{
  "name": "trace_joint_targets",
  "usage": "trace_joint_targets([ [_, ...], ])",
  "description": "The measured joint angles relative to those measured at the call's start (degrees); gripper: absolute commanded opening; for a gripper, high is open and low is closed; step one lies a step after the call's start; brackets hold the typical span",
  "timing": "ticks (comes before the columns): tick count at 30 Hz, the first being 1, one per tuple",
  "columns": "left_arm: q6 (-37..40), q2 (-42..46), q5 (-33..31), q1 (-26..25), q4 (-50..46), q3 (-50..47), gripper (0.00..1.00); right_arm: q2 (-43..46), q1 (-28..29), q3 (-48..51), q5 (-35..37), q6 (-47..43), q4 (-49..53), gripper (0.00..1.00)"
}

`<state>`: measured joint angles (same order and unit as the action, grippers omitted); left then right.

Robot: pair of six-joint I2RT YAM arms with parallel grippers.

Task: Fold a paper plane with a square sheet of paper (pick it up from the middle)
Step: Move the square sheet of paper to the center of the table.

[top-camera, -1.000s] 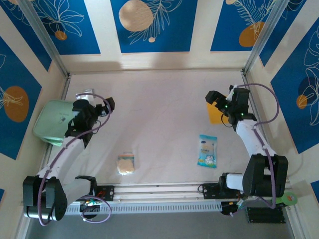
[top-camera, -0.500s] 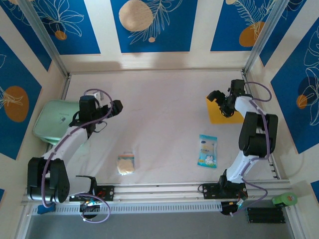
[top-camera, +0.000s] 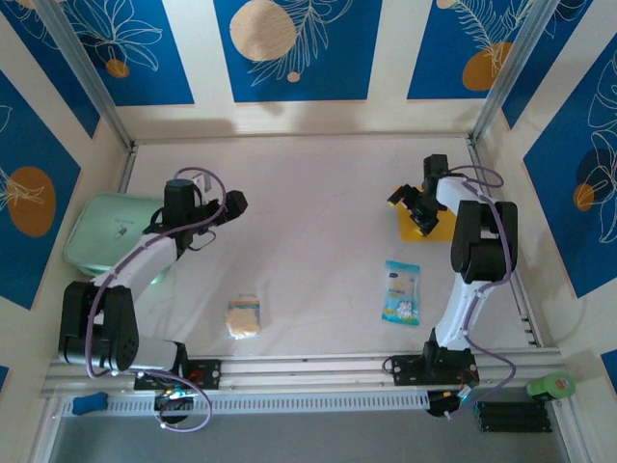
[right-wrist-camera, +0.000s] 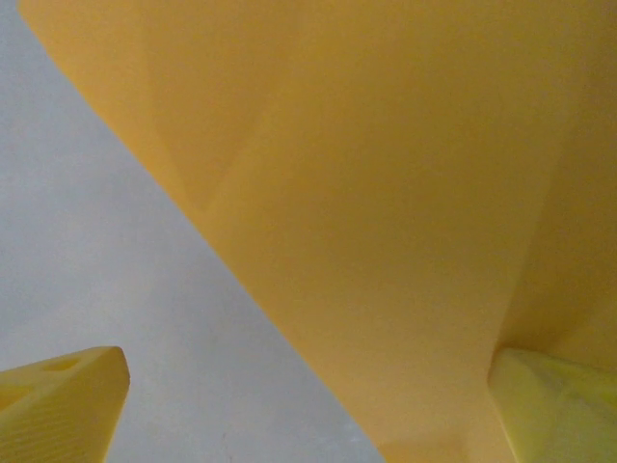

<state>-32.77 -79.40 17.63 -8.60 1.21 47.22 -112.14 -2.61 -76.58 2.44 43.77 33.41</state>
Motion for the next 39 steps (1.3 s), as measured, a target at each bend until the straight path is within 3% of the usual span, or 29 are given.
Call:
trace_joint_targets([
  [6, -0.2, -1.3, 0.0, -1.4, 0.0, 0.3, 0.99, 0.6, 6.0, 0.4, 1.1, 7.3, 2.0, 0.98],
  [15, -1.3, -2.9, 0.0, -3.0, 0.0, 0.3, 1.00, 4.8, 24.8, 6.4, -0.1, 26.3, 1.0, 0.95],
  [19, -1.9, -3.7, 0.0, -4.2, 0.0, 0.4, 0.99, 4.8, 29.4, 4.6, -2.3, 30.1, 0.3, 0.95],
  [24, -1.9, -4.0, 0.0, -5.3, -0.2, 0.7, 0.99, 8.1, 27.8, 2.9, -1.4, 28.1, -0.1, 0.95],
  [34, -2.8, -4.7, 0.2, -6.2, -1.1, 2.4, 0.99, 14.8, 13.4, 6.6, 0.8, 10.3, 1.2, 0.95],
  [39, -3.4, -6.3, 0.2, -6.9, -1.3, 3.2, 0.99, 13.9, 11.0, 8.3, 0.7, 4.6, 2.7, 0.96],
])
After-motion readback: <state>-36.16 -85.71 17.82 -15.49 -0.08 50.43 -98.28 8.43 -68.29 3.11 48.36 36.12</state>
